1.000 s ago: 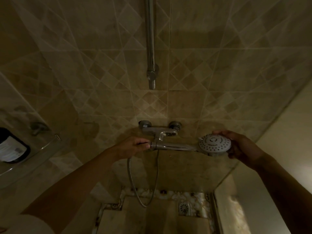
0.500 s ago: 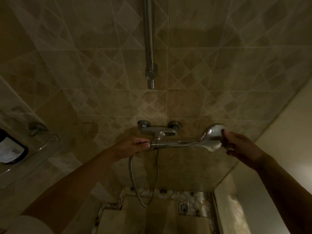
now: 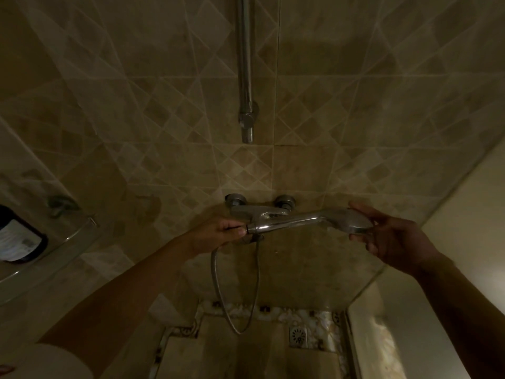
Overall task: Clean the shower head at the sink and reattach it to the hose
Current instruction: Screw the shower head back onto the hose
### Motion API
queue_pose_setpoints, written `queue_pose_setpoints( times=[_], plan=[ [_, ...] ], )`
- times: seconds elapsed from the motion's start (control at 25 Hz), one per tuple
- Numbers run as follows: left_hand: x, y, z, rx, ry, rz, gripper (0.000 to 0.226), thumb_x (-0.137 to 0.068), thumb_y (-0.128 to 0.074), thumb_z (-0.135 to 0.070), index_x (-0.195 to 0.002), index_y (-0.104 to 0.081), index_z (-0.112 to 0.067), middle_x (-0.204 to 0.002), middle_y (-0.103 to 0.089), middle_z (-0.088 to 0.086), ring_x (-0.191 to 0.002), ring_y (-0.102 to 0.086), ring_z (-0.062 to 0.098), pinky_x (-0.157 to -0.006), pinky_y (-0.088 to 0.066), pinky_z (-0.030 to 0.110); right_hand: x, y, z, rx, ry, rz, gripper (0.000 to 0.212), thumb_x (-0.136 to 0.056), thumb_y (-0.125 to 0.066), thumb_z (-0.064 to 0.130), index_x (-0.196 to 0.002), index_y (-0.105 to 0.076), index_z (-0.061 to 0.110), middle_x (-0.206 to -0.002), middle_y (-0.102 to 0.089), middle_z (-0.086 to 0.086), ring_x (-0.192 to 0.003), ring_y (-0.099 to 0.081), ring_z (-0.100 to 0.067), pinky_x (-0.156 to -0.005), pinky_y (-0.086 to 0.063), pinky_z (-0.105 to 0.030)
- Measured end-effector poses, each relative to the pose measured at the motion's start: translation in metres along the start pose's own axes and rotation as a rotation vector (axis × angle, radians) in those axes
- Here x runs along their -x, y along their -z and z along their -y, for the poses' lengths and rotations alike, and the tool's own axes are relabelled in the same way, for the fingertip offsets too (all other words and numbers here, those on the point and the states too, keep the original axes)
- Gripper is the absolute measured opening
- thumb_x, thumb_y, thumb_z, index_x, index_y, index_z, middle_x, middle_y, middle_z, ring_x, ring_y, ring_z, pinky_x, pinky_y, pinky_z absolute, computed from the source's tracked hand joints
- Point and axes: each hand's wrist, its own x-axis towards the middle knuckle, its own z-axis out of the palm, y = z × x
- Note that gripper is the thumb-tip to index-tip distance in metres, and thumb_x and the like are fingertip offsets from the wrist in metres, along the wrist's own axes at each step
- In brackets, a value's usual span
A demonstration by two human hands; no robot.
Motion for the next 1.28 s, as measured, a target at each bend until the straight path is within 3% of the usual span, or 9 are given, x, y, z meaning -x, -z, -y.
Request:
queue_pose_setpoints(
  times=[0.16, 0.28, 0.4, 0.56, 0.64, 0.8, 1.0, 1.16, 1.28],
  plan=[
    [0.000, 0.002, 0.000, -0.036, -0.007, -0.010, 0.022, -0.096, -0.053, -0.016, -0.104, -0.067, -0.030, -0.060, -0.041, -0.005, -0.051, -0.036, 0.006, -0.050, -0.028, 0.023, 0.002, -0.001, -0.001, 0.019, 0.032, -0.004, 0.066, -0.066, -0.076, 0.001, -0.128, -0.062, 0.016, -0.104, -0.072, -0.014, -0.078, -0.074, -0.016, -0.049, -0.054, -0.015],
    [-0.001, 0.004, 0.001, -0.059, -0.010, -0.031, 0.021, -0.095, -0.053, -0.015, -0.109, -0.068, -0.020, -0.059, -0.042, -0.008, -0.050, -0.037, 0.002, -0.049, -0.030, 0.020, 0.001, -0.008, -0.002, 0.212, 0.079, -0.097, 0.077, -0.048, -0.095, 0.041, -0.117, -0.069, 0.020, -0.097, -0.070, -0.003, -0.068, -0.065, -0.009, -0.046, -0.048, -0.017],
    [-0.002, 0.004, 0.001, -0.091, -0.011, -0.039, 0.022, -0.095, -0.054, -0.014, -0.113, -0.067, -0.013, -0.060, -0.040, -0.004, -0.049, -0.037, 0.000, -0.049, -0.031, 0.018, -0.001, -0.014, -0.001, 0.513, 0.084, -0.233, 0.061, -0.064, -0.074, 0.069, -0.107, -0.073, 0.026, -0.095, -0.072, 0.004, -0.078, -0.061, -0.016, -0.064, -0.047, -0.028],
    [-0.002, 0.001, -0.002, -0.113, -0.002, -0.022, 0.024, -0.094, -0.055, -0.015, -0.115, -0.066, -0.010, -0.063, -0.047, -0.006, -0.054, -0.041, 0.001, -0.052, -0.033, 0.020, -0.005, -0.025, -0.002, 0.478, 0.085, -0.323, 0.046, -0.091, -0.052, 0.057, -0.112, -0.065, 0.017, -0.100, -0.071, -0.003, -0.089, -0.067, -0.023, -0.077, -0.054, -0.041],
    [-0.002, -0.001, -0.005, -0.140, -0.004, -0.004, 0.025, -0.095, -0.055, -0.014, -0.118, -0.064, -0.014, -0.069, -0.058, -0.013, -0.062, -0.050, -0.004, -0.059, -0.040, 0.014, -0.004, -0.028, -0.003, 0.470, 0.072, -0.325, 0.039, -0.096, -0.050, 0.050, -0.114, -0.062, 0.018, -0.096, -0.067, -0.006, -0.076, -0.064, -0.024, -0.064, -0.052, -0.035],
    [0.000, -0.002, -0.008, -0.158, -0.001, 0.037, 0.028, -0.095, -0.054, -0.010, -0.121, -0.060, -0.015, -0.078, -0.066, -0.034, -0.081, -0.057, -0.017, -0.075, -0.041, 0.003, -0.001, -0.022, 0.002, 0.199, 0.015, -0.156, 0.029, -0.092, -0.052, 0.036, -0.117, -0.063, 0.025, -0.103, -0.067, -0.012, -0.053, -0.058, -0.023, -0.039, -0.037, -0.022],
    [0.001, 0.000, -0.006, -0.136, 0.013, 0.025, 0.027, -0.094, -0.054, -0.010, -0.120, -0.063, -0.009, -0.074, -0.066, -0.030, -0.074, -0.056, -0.015, -0.069, -0.039, 0.004, 0.010, 0.000, -0.003, -0.142, 0.070, 0.157, 0.077, -0.058, -0.088, 0.020, -0.131, -0.061, 0.020, -0.111, -0.070, -0.014, -0.081, -0.072, -0.026, -0.066, -0.060, -0.028],
    [0.002, -0.003, -0.010, -0.124, 0.009, 0.052, 0.026, -0.095, -0.054, -0.012, -0.120, -0.063, -0.013, -0.076, -0.067, -0.029, -0.077, -0.057, -0.014, -0.071, -0.040, 0.006, 0.006, -0.017, -0.005, 0.197, -0.005, -0.157, 0.080, -0.057, -0.079, 0.069, -0.123, -0.062, 0.027, -0.105, -0.066, -0.007, -0.076, -0.067, -0.016, -0.064, -0.057, -0.030],
    [0.000, -0.004, -0.012, -0.113, 0.000, 0.064, 0.027, -0.095, -0.054, -0.013, -0.120, -0.064, -0.011, -0.083, -0.068, -0.025, -0.081, -0.058, -0.013, -0.075, -0.040, 0.007, 0.006, -0.029, -0.003, 0.432, -0.059, -0.397, 0.050, -0.085, -0.048, 0.069, -0.111, -0.061, 0.027, -0.104, -0.065, -0.005, -0.089, -0.062, -0.022, -0.068, -0.051, -0.036]
  ],
)
